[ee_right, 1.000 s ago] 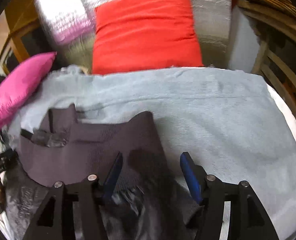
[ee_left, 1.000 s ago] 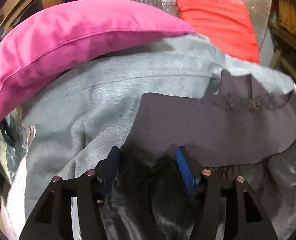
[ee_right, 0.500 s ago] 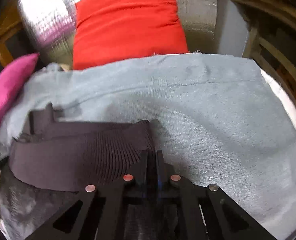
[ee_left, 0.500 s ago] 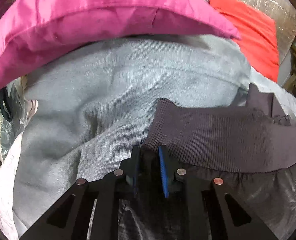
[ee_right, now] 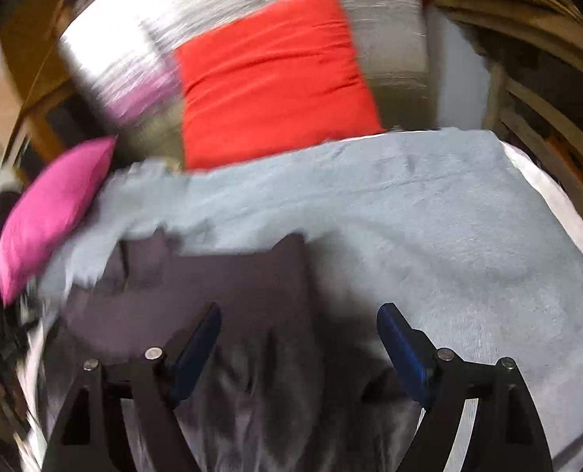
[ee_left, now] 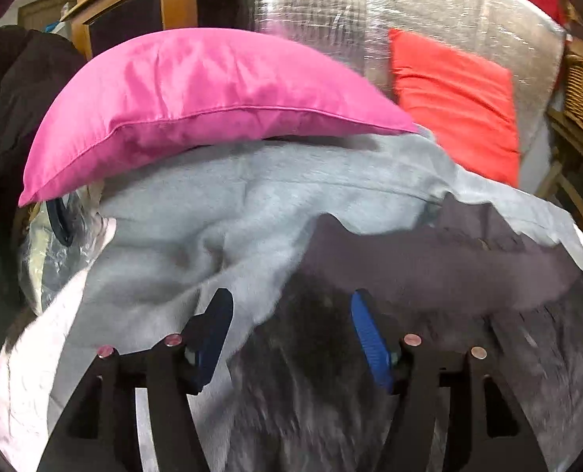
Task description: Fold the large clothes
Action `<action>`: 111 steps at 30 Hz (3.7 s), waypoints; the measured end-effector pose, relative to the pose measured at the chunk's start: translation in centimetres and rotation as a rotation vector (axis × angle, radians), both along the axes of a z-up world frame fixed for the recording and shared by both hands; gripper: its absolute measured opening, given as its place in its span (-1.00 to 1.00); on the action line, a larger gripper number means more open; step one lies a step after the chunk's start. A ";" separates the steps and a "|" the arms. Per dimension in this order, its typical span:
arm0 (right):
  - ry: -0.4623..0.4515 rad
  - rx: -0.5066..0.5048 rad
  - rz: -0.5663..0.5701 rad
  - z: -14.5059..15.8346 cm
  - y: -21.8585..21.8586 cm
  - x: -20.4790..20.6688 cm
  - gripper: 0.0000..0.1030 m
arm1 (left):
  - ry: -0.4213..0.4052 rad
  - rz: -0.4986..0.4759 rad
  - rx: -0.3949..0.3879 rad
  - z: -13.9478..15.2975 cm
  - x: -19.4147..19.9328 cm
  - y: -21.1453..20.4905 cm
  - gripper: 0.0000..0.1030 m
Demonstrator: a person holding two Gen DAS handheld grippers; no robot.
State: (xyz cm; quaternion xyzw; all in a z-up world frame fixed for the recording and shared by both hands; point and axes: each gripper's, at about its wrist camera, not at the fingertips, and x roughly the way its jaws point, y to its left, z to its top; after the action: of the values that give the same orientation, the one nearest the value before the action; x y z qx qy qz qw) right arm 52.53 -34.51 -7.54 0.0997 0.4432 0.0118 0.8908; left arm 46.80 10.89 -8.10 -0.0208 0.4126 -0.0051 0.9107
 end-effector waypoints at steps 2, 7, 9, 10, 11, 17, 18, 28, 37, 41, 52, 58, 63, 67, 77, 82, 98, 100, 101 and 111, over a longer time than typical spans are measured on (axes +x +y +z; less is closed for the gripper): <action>0.037 -0.114 0.034 -0.8 1.2 -0.5 0.64 | 0.001 -0.011 0.024 -0.3 -1.3 -0.5 0.24; 0.120 -0.316 -0.079 -2.2 1.2 -1.0 0.64 | 0.124 0.019 0.258 -3.7 -2.2 -2.6 0.24; 0.065 -0.277 -0.094 -0.2 1.3 -2.7 0.64 | 0.087 0.030 0.253 -2.2 -3.8 -2.8 0.24; 0.017 -0.265 -0.093 1.2 1.8 -4.1 0.64 | 0.070 0.035 0.242 -1.4 -4.6 -2.7 0.24; -0.005 -0.254 -0.083 1.9 2.1 -5.1 0.64 | 0.039 0.042 0.225 -0.3 -5.8 -2.9 0.24; -0.123 0.062 0.054 4.4 6.1 -12.7 0.64 | -0.070 0.012 0.089 2.8 -12.2 -6.2 0.42; -0.122 0.100 0.073 4.0 7.0 -13.6 0.64 | -0.070 0.004 0.073 2.8 -12.9 -7.0 0.42; 0.044 0.149 0.027 -3.4 9.0 -12.7 0.62 | 0.099 -0.015 0.161 -3.2 -11.0 -10.6 0.47; -0.024 0.521 0.116 -1.5 11.8 -12.2 0.62 | 0.005 0.004 0.080 -1.0 -11.8 -9.9 0.48; 0.044 0.567 0.083 -5.3 12.9 -10.3 0.61 | 0.061 -0.001 0.124 -3.4 -10.6 -10.3 0.54; 0.044 0.585 0.059 -4.8 12.8 -10.8 0.62 | 0.079 -0.031 0.119 -3.0 -12.0 -11.3 0.55; 0.026 0.637 0.057 -4.0 12.6 -10.7 0.62 | 0.013 -0.012 0.088 -1.1 -13.3 -10.5 0.55; 0.039 0.594 -0.009 -5.1 10.7 -10.4 0.61 | 0.072 -0.031 0.095 -2.6 -12.8 -10.5 0.57; 0.021 0.615 -0.005 -4.5 10.3 -10.8 0.62 | -0.003 -0.013 0.059 -0.6 -14.1 -10.4 0.57; 0.015 0.590 -0.007 -5.6 8.8 -12.1 0.56 | 0.080 -0.075 0.160 -3.4 -13.0 -14.3 0.67; -0.045 0.562 0.027 -2.4 9.1 -14.2 0.59 | 0.074 -0.041 0.113 -1.9 -13.5 -13.4 0.66; 0.000 0.513 -0.037 -4.6 7.0 -15.1 0.60 | 0.118 -0.043 0.078 -3.0 -13.1 -12.5 0.74; 0.011 0.535 -0.044 -5.2 6.8 -14.9 0.60 | 0.102 -0.038 0.057 -1.9 -13.6 -12.0 0.73; -0.001 0.527 -0.042 -4.4 6.9 -15.3 0.60 | 0.083 -0.042 0.039 -1.1 -14.1 -11.5 0.73; -0.070 0.505 -0.015 -2.2 5.9 -25.1 0.60 | 0.026 0.058 -0.119 2.0 -21.4 -1.8 0.73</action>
State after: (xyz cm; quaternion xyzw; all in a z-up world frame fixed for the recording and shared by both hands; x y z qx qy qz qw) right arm 27.47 -28.58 -9.69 0.3219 0.3943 0.1191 0.8525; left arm 25.39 9.13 -6.06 -0.0872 0.4226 -0.0029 0.9021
